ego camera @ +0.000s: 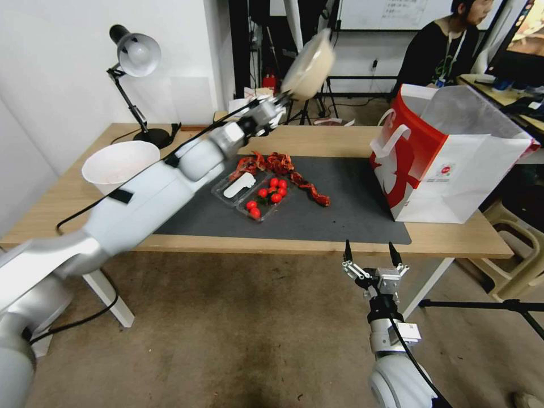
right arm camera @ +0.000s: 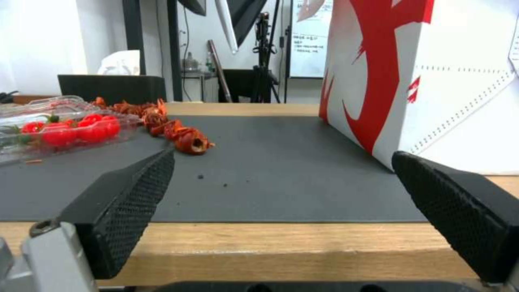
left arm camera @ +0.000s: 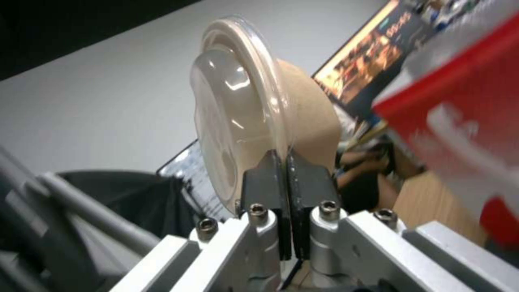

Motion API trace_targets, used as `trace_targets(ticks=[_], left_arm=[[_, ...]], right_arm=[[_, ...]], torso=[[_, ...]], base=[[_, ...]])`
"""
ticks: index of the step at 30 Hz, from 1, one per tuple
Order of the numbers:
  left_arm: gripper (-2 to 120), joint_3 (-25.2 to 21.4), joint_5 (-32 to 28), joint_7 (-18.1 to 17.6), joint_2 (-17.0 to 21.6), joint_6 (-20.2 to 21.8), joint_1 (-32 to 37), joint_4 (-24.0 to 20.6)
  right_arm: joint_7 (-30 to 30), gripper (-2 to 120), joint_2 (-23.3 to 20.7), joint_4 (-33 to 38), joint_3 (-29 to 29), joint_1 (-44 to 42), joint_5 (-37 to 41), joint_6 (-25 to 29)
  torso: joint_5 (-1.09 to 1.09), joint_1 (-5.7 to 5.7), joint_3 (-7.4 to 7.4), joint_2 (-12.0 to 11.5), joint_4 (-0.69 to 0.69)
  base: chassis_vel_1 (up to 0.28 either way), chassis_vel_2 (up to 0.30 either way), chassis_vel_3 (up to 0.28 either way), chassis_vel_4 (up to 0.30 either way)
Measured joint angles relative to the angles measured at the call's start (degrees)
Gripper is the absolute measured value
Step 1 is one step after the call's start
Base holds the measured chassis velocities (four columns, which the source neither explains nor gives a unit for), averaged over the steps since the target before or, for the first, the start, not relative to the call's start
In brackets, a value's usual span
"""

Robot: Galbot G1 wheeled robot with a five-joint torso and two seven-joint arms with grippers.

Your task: Pick up the trash from the table and place it into the takeout bag.

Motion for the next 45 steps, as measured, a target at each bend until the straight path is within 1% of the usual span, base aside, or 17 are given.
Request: trace_targets(ticks=[1, 4, 5, 7, 11, 13, 14, 15, 16, 18, 20, 22, 24, 25, 27, 37, 45], left_arm=[[0, 0.00, 0.00, 0.00, 0.00, 0.00, 0.00, 0.00], [0, 5.88, -4.66, -0.29, -5.05, 1.84, -7.65, 0.78], [0, 5.88, -4.66, -0.29, -5.05, 1.84, -7.65, 0.78], [0, 9.21, -7.51, -1.43, -8.42, 3.57, -11.90, 0.74], [0, 11.25, -9.28, -2.05, -11.55, 4.75, -14.86, 0.68], [0, 13.99, -13.24, -2.81, -14.83, 6.77, -17.95, -0.18], [0, 13.99, -13.24, -2.81, -14.83, 6.77, -17.95, -0.18], [0, 14.90, -15.13, -2.89, -16.40, 7.47, -19.10, -0.29], [0, 16.14, -18.86, -3.14, -18.67, 8.38, -20.31, -0.28], [0, 16.55, -20.69, -3.43, -20.03, 8.95, -20.68, -0.28], [0, 17.05, -22.87, -3.64, -23.09, 9.62, -21.16, 0.44], [0, 17.29, -23.54, -3.71, -24.07, 9.74, -21.24, 0.94], [0, 18.21, -26.20, -3.93, -28.04, 10.26, -21.29, 3.10], [0, 18.21, -26.20, -3.93, -28.04, 10.26, -21.29, 3.10], [0, 19.49, -28.40, -4.09, -31.80, 10.50, -20.84, 6.09], [0, 22.47, -38.59, -4.15, -35.06, 11.94, -19.34, 9.62], [0, 22.57, -39.75, -4.92, -35.92, 12.52, -18.69, 9.54]], right_arm=[[0.00, 100, 0.00, 0.00, 0.00, 0.00, 0.00, 0.00], [0.03, 100, 0.16, 0.11, 0.04, 0.01, 0.00, 0.00], [0.03, 100, 0.16, 0.11, 0.04, 0.01, 0.00, 0.00], [0.12, 100, 0.16, 0.27, 0.29, 0.06, 0.00, -0.05], [0.25, 100, 0.02, 0.46, 0.57, 0.16, 0.00, -0.14], [0.37, 100, -0.06, 0.48, 0.76, 0.29, 0.07, -0.19], [0.37, 100, -0.06, 0.48, 0.76, 0.29, 0.07, -0.19], [0.40, 100, -0.07, 0.48, 0.78, 0.35, 0.10, -0.21], [0.41, 100, -0.07, 0.48, 0.78, 0.49, 0.14, -0.23], [0.42, 100, -0.03, 0.46, 0.78, 0.55, 0.16, -0.25], [0.42, 100, 0.10, 0.38, 0.71, 0.59, 0.17, -0.27], [0.42, 100, 0.16, 0.37, 0.68, 0.58, 0.17, -0.27], [0.42, 100, 0.24, 0.37, 0.65, 0.56, 0.18, -0.28], [0.42, 100, 0.24, 0.37, 0.65, 0.56, 0.18, -0.28], [0.45, 100, 0.31, 0.66, 0.66, 0.47, 0.20, -0.28], [0.48, 100, 0.53, 1.04, 0.63, 0.36, 0.24, -0.28], [0.47, 100, 0.55, 0.42, 0.44, 0.88, 0.25, -0.28]], torso=[[0.00, 0.00, 0.00, 0.00, 0.00], [-0.01, 0.00, 0.00, 0.00, 0.01], [-0.01, 0.00, 0.00, 0.00, 0.01], [0.00, 0.00, 0.00, -0.01, 0.01], [-0.01, 0.00, 0.00, 0.00, 0.00], [0.00, 0.00, 0.00, 0.00, 0.00], [0.00, 0.00, 0.00, 0.00, 0.00], [-0.01, 0.00, 0.00, 0.00, 0.01], [-0.01, 0.00, 0.00, 0.00, 0.01], [-0.01, 0.00, 0.00, -0.01, 0.01], [-0.01, 0.00, 0.00, 0.00, 0.01], [-0.01, 0.00, 0.00, -0.01, 0.01], [-0.01, 0.00, 0.01, -0.01, 0.01], [-0.01, 0.00, 0.01, -0.01, 0.01], [-0.01, 0.00, 0.00, -0.01, -0.01], [-0.02, 0.00, 0.00, -0.01, 0.01], [-0.02, 0.00, 0.00, -0.01, 0.00]], base=[[0.000, 0.000, 0.000, 0.000], [0.000, 0.000, 0.000, 0.000], [0.000, 0.000, 0.000, 0.000], [0.000, 0.000, 0.000, 0.000], [0.000, 0.000, 0.000, 0.000], [0.000, 0.000, 0.000, 0.000], [0.000, 0.000, 0.000, 0.000], [0.000, 0.000, 0.000, 0.000], [0.000, 0.000, 0.000, 0.000], [0.000, 0.000, 0.000, 0.000], [0.000, 0.000, 0.000, 0.000], [0.000, 0.000, 0.000, 0.000], [0.000, 0.000, 0.000, 0.000], [0.000, 0.000, 0.000, 0.000], [0.000, 0.000, 0.000, 0.000], [0.000, 0.000, 0.000, 0.000], [0.000, 0.000, 0.000, 0.000]])
